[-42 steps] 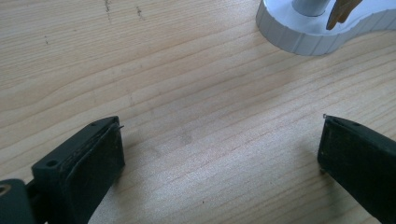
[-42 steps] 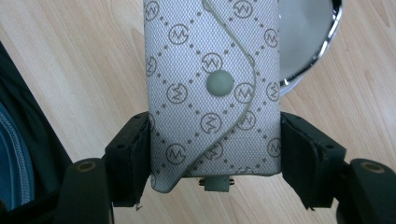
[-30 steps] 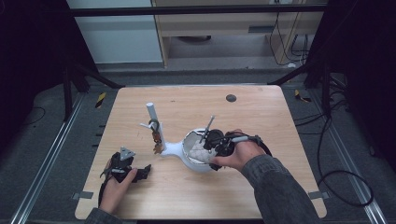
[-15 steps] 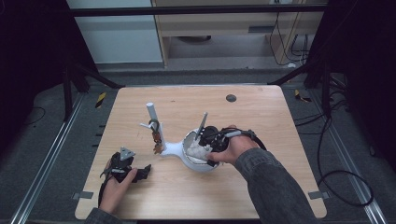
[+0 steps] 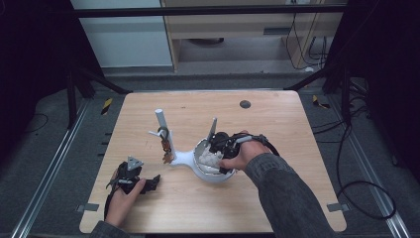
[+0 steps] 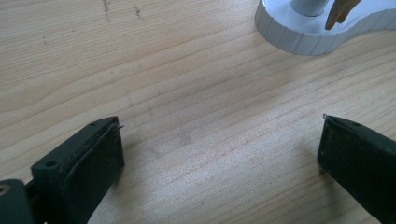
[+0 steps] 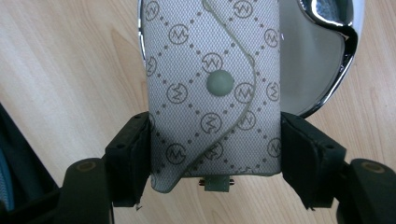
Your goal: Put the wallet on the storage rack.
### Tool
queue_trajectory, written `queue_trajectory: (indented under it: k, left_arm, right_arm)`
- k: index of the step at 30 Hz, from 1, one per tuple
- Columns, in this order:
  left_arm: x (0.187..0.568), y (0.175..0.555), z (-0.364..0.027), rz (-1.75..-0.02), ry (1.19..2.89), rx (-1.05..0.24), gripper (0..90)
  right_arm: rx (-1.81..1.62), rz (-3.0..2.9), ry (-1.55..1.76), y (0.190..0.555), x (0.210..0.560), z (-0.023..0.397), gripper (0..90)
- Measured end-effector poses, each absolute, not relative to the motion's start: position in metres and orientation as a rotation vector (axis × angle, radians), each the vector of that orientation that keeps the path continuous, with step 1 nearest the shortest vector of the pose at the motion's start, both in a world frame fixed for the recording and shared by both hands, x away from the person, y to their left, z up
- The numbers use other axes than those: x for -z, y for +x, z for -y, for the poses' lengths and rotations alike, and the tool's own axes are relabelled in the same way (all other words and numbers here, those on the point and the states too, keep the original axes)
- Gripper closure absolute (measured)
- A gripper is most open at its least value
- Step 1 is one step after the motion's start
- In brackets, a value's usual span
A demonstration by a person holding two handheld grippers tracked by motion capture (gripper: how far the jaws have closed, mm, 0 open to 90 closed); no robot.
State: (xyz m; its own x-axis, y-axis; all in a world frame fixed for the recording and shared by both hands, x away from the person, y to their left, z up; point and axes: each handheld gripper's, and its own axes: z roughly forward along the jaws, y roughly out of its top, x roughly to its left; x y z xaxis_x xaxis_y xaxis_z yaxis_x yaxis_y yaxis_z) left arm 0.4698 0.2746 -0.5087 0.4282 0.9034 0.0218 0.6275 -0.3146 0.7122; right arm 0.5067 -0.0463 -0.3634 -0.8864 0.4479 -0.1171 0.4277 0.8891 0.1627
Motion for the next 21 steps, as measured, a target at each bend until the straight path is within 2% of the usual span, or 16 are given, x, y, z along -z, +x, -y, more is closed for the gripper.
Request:
queue_trajectory:
  k: [21]
  left_arm:
    - [0.509, 0.470, -0.274, -1.281, 2.058, -0.562, 0.0]
  right_arm:
    - [-0.180, -2.879, 0.691, 0.519, 0.368, 0.041, 31.2]
